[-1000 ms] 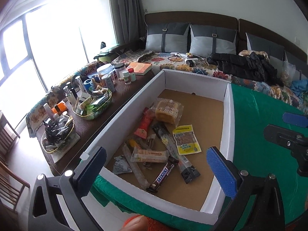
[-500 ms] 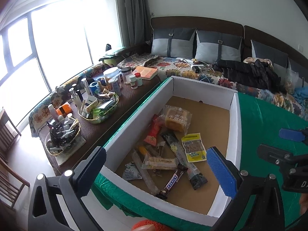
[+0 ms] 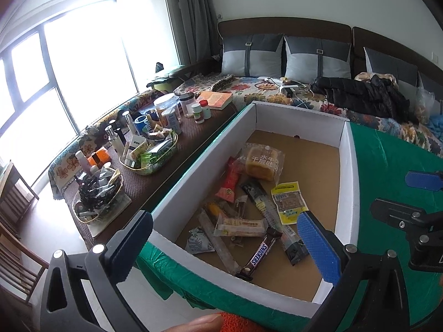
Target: Organize snacks
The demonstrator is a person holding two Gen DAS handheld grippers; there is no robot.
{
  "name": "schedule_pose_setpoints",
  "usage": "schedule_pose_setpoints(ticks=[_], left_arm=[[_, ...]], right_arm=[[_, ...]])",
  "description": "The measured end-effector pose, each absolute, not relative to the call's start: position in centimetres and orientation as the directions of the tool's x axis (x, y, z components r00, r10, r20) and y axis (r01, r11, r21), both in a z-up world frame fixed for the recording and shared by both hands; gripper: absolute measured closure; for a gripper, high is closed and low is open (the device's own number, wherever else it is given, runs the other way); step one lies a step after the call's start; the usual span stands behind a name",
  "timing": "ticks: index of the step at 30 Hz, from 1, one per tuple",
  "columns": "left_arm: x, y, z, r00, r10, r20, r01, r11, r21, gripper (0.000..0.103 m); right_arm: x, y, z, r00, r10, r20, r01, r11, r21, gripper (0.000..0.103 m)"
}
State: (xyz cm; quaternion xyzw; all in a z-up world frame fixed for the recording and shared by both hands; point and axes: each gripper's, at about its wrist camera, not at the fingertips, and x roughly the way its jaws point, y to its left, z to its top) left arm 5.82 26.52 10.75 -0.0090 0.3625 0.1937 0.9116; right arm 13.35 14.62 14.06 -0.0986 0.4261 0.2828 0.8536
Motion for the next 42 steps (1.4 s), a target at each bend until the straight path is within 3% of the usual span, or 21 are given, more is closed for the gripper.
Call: schedule_pose_setpoints(ticks=[9, 42], left_arm=[[6.2, 28.2, 10.5, 0.654, 0.287, -0.700, -0.372, 0.928, 0.033, 0.000], [6.8, 31.0, 9.7, 0.643, 0.305, -0.702, -0.406, 0.914, 0.025, 0.000]], right_arm=[[13.5, 15.3, 14.1, 0.469, 0.399, -0.788, -0.574, 0.816, 0.071, 0.015], [14.6, 18.0, 13.3, 0.428, 0.384, -0.818, -0.555, 0.826, 0.098, 0.015]])
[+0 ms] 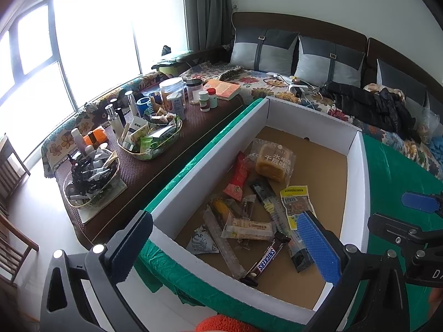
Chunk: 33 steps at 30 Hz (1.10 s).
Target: Organize snacks
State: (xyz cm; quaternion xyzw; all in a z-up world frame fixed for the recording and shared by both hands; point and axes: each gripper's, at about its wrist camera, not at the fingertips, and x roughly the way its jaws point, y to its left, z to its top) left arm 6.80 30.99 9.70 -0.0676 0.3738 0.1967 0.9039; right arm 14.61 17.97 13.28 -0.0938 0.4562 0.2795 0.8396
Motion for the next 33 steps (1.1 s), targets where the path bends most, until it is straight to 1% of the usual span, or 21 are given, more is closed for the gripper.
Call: schedule_pose_setpoints(ticks=[12, 18, 33], left_arm=[[6.9, 31.0, 9.8, 0.645, 0.306, -0.700, -0.407, 0.913, 0.025, 0.000], [7.1, 31.0, 10.1, 0.642, 0.327, -0.693, -0.414, 0.909, 0.046, 0.000], [7.0, 30.8, 10.6, 0.645, 0.323, -0.692, -0.410, 0.911, 0.043, 0.000]], right_arm=[[14.8, 18.1, 13.6, 0.429, 0.386, -0.817, -0.556, 0.826, 0.098, 0.015], [14.9, 18.4, 14.0, 0.431, 0.389, -0.814, -0.554, 0.826, 0.102, 0.015], [15.1, 18.5, 14.6, 0.432, 0.391, -0.813, -0.556, 0.825, 0.102, 0.015]])
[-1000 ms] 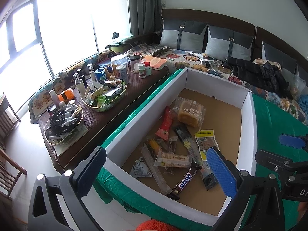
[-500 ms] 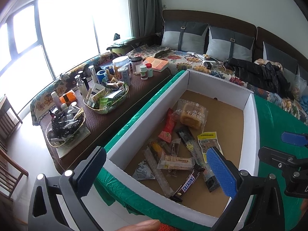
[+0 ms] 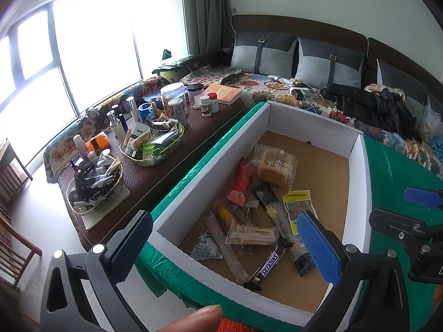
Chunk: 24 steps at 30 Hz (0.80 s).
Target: Organize snacks
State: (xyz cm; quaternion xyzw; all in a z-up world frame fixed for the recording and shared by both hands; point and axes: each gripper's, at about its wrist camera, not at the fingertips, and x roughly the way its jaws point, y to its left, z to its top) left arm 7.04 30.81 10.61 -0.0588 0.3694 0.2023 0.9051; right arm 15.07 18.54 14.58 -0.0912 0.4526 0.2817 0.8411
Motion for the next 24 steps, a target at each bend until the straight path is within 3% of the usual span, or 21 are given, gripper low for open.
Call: schedule_pose_setpoints(ticks=[24], left_arm=[[7.16, 31.13, 10.22, 0.634, 0.313, -0.707, -0.413, 0.910, 0.032, 0.000]], right_arm=[[14.96, 18.71, 14.82, 0.437, 0.390, -0.810, -0.557, 0.825, 0.097, 0.015]])
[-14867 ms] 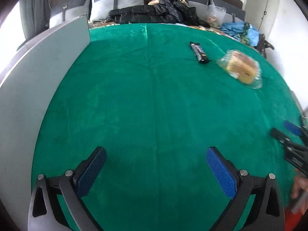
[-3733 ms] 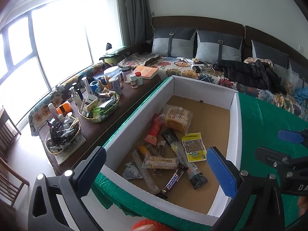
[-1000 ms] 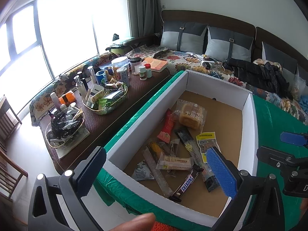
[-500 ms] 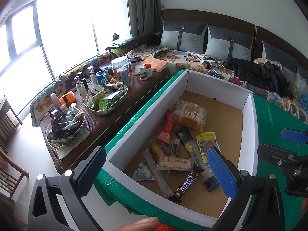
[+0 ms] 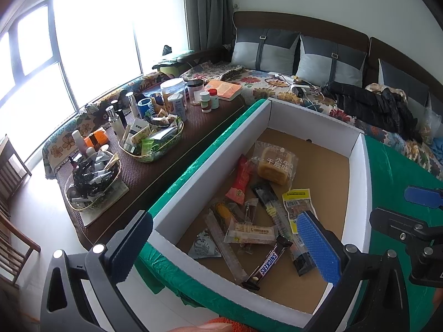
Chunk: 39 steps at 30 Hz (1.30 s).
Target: Organize snacks
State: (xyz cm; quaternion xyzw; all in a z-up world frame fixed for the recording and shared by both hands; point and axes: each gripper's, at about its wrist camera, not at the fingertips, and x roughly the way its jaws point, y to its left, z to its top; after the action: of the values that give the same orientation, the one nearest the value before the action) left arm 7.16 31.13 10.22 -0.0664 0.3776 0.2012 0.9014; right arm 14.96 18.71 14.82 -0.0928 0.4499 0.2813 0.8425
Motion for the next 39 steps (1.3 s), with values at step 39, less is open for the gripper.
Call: schedule_pose_setpoints(ticks=[39], left_arm=[[7.67, 30.79, 10.29, 0.650, 0.283, -0.705, -0.389, 0.921, 0.011, 0.000]], right_arm=[[15.05, 18.38, 14.60, 0.442, 0.378, -0.813, -0.559, 0.825, 0.081, 0.015]])
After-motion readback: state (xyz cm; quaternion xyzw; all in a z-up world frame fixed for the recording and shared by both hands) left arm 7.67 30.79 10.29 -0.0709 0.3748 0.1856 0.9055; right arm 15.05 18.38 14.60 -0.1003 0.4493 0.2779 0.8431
